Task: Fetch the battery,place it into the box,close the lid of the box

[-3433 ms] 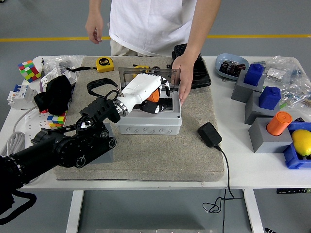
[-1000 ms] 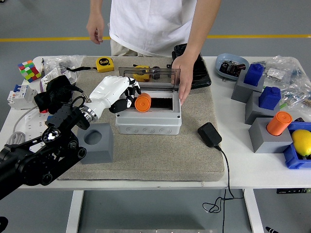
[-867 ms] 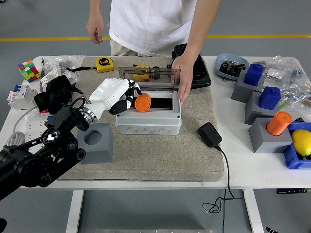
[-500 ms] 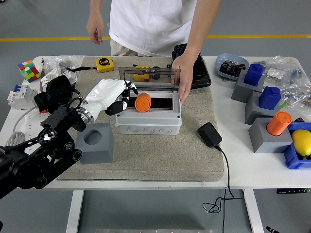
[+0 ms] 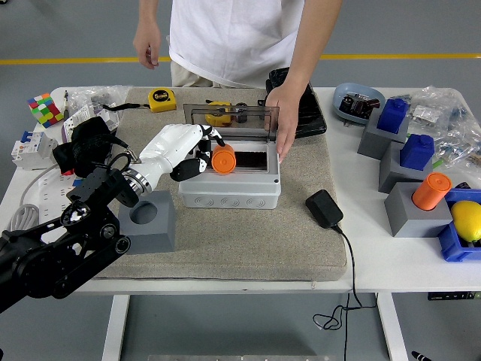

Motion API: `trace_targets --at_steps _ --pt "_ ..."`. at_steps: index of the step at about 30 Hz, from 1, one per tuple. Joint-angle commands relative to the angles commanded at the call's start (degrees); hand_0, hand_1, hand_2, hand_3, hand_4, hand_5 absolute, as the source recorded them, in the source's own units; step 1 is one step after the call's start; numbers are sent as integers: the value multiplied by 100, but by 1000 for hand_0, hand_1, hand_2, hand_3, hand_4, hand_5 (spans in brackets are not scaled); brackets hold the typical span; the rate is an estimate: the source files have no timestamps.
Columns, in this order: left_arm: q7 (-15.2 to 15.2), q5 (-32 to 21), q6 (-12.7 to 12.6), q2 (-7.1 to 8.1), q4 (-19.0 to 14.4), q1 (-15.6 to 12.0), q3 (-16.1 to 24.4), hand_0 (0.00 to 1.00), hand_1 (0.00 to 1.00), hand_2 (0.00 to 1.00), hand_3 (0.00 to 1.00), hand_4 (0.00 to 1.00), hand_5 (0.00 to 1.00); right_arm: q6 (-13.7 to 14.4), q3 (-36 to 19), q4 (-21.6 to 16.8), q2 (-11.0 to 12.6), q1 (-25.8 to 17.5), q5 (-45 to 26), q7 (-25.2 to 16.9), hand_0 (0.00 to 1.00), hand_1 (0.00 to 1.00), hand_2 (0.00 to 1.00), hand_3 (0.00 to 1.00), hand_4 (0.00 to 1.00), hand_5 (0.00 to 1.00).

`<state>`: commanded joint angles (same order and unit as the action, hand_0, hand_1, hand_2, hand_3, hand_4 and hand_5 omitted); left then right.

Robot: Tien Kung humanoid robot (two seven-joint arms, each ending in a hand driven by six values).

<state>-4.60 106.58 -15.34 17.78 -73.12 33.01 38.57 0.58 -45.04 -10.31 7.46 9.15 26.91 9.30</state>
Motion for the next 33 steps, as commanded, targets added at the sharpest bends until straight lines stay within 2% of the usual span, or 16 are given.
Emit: trace_targets --at_steps 10,24,28,33 --pt "-10 -129 10 -96 50 22 -127 337 451 435 631 2 2 -2 1 0 -1 10 -15 -3 651 671 687 580 957 545" --pt "27 -241 9 -328 92 72 -101 335 445 433 630 2 2 -4 52 0 -4 14 -51 -8 651 671 688 581 957 544" --pt "48 -283 0 -435 170 117 -96 335 443 432 629 2 2 -8 39 0 -6 14 -44 -2 651 671 687 581 957 544" --pt "85 -373 -1 -653 398 200 -124 334 437 430 628 2 2 -6 94 0 -8 27 -97 -17 650 671 687 581 957 544"
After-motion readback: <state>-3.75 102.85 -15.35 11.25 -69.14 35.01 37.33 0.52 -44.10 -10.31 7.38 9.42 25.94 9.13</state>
